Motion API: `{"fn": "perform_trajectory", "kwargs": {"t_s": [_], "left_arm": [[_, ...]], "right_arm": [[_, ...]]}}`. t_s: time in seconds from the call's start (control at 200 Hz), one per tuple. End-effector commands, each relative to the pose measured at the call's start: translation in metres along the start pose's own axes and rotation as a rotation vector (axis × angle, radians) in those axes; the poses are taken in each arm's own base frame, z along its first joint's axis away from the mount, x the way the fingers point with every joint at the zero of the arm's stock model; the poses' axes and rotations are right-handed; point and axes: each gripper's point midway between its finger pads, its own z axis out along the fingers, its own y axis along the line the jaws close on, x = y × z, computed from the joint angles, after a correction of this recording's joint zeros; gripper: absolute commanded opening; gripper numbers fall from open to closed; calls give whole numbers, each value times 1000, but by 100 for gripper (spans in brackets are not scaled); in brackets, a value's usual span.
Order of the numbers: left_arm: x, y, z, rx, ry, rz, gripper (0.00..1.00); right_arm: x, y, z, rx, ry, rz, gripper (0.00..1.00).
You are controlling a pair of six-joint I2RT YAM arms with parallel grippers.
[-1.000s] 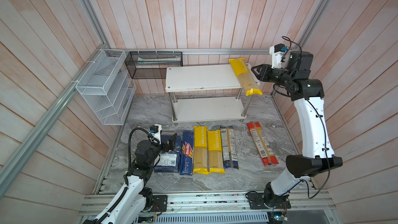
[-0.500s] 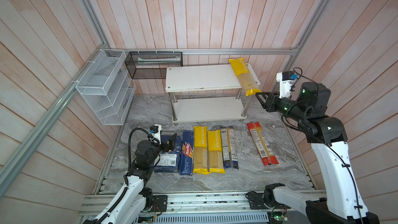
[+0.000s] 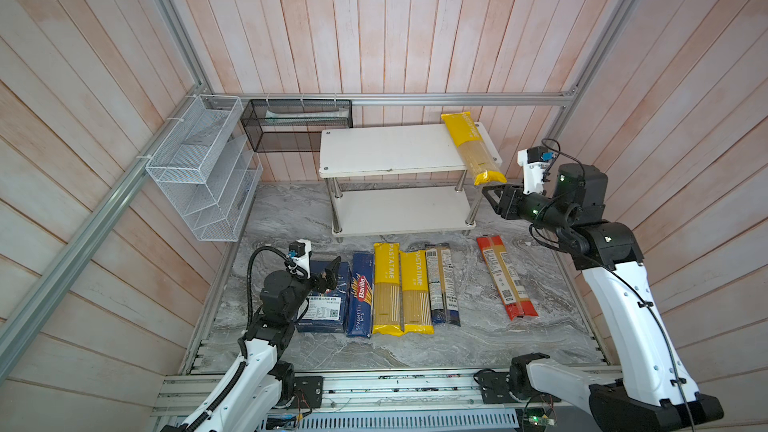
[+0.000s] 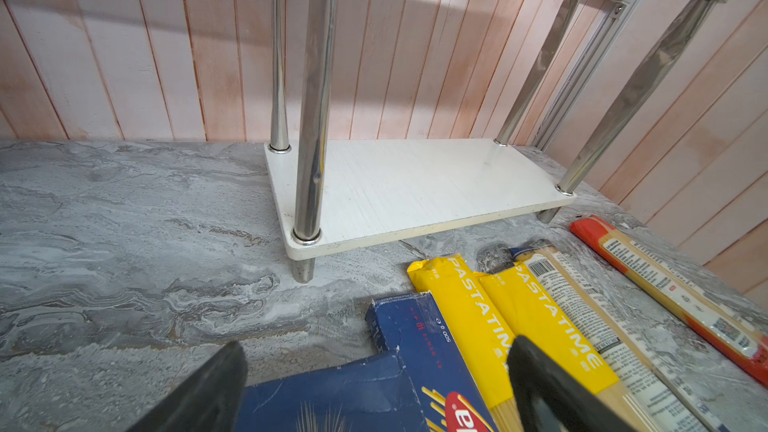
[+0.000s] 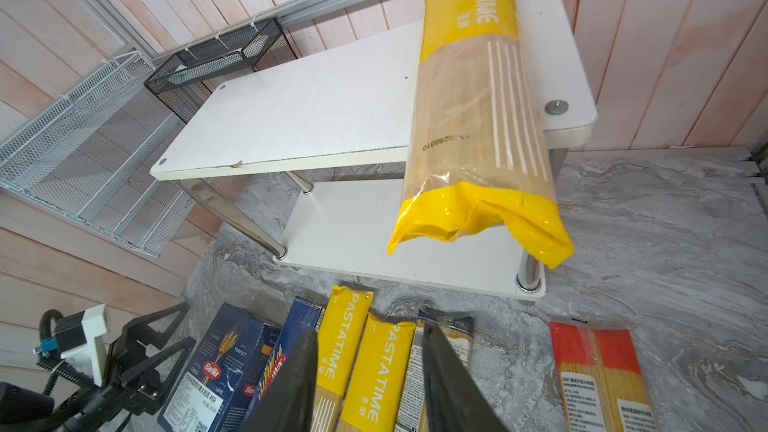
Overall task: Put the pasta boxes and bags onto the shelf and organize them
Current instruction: 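Open the right gripper and draw it back from the yellow bag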
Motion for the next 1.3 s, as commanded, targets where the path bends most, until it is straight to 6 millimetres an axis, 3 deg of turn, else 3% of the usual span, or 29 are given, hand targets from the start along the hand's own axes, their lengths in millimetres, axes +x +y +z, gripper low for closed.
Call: {"fn": "perform_trajectory", "kwargs": {"t_s": [0.0, 0.5, 1.295], "left_arm": [[7, 2, -1, -9, 13, -2, 100], [6, 1, -3, -9, 13, -4, 100], [7, 1, -3, -4, 13, -3, 100]], "right_arm": [[-3, 2, 8, -27, -9, -3, 42], [-1, -12, 30, 1, -2, 5, 44], [-11, -11, 61, -54, 1, 18, 45]]}}
